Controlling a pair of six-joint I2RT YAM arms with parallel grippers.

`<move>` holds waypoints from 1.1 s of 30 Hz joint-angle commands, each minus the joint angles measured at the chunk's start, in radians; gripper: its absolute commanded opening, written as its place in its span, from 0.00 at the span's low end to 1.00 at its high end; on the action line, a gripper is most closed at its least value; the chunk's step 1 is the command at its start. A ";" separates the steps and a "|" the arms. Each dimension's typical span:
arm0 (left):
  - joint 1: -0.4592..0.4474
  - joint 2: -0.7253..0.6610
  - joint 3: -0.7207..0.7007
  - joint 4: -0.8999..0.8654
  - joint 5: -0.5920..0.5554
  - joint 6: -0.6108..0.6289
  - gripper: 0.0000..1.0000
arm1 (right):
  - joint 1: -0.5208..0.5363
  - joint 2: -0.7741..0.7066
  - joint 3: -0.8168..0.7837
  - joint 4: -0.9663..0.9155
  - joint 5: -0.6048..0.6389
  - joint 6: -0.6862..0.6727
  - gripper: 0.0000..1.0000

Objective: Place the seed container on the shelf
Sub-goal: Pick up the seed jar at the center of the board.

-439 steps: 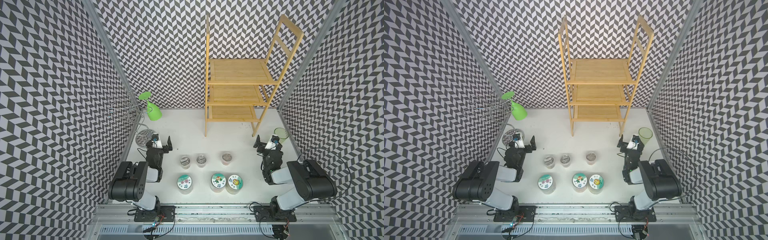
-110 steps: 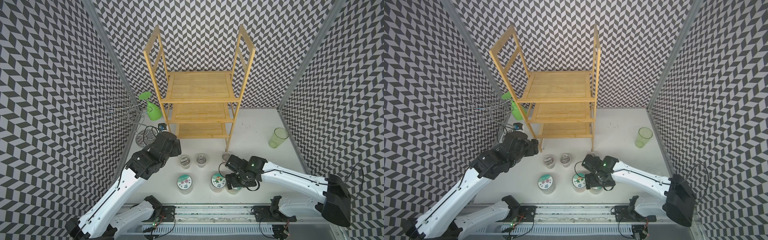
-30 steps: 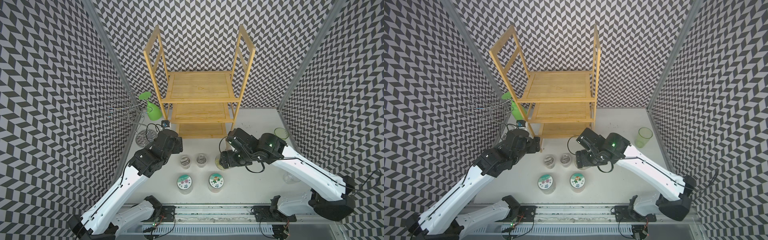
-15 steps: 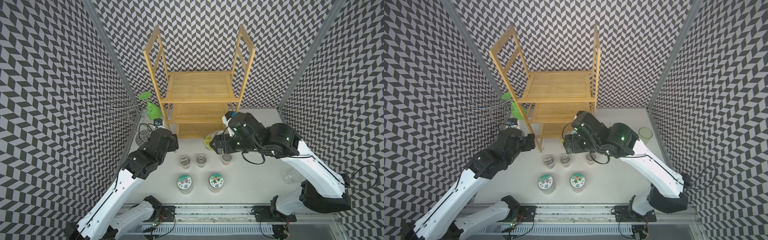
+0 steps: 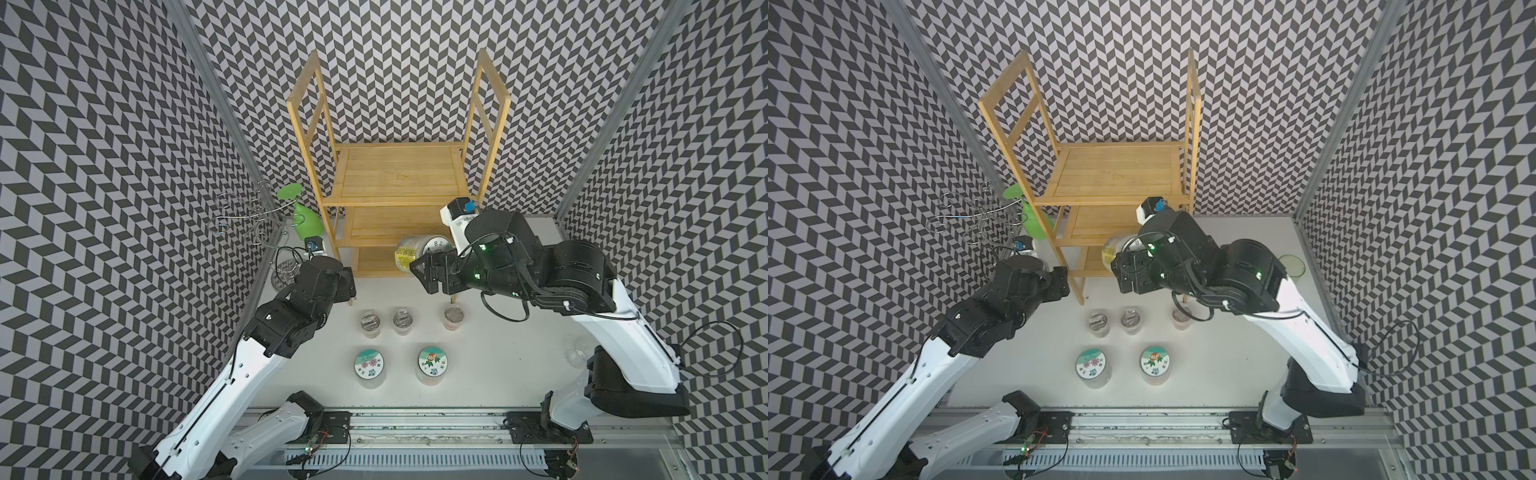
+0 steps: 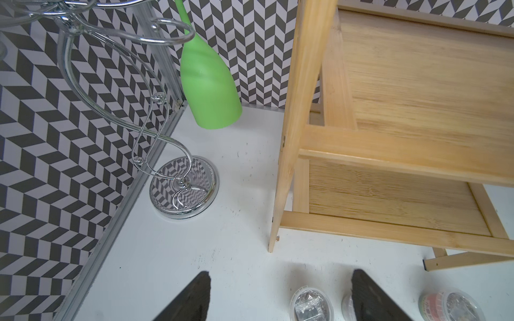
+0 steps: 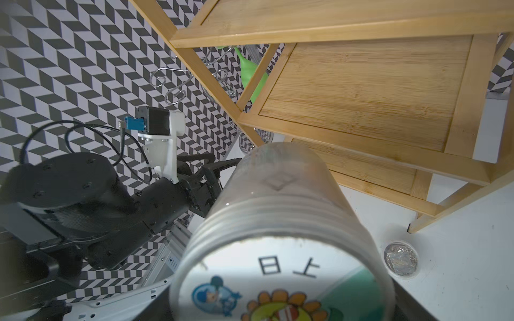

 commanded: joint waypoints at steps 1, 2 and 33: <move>0.005 -0.034 0.018 0.006 0.043 0.040 0.81 | 0.006 0.018 0.011 0.046 -0.003 -0.021 0.70; 0.004 -0.053 0.012 0.016 0.084 0.066 0.82 | 0.007 0.023 0.008 0.040 -0.012 -0.018 0.70; -0.174 -0.310 -0.316 0.503 0.663 0.849 0.97 | -0.306 -0.162 -0.395 0.015 -0.543 0.001 0.68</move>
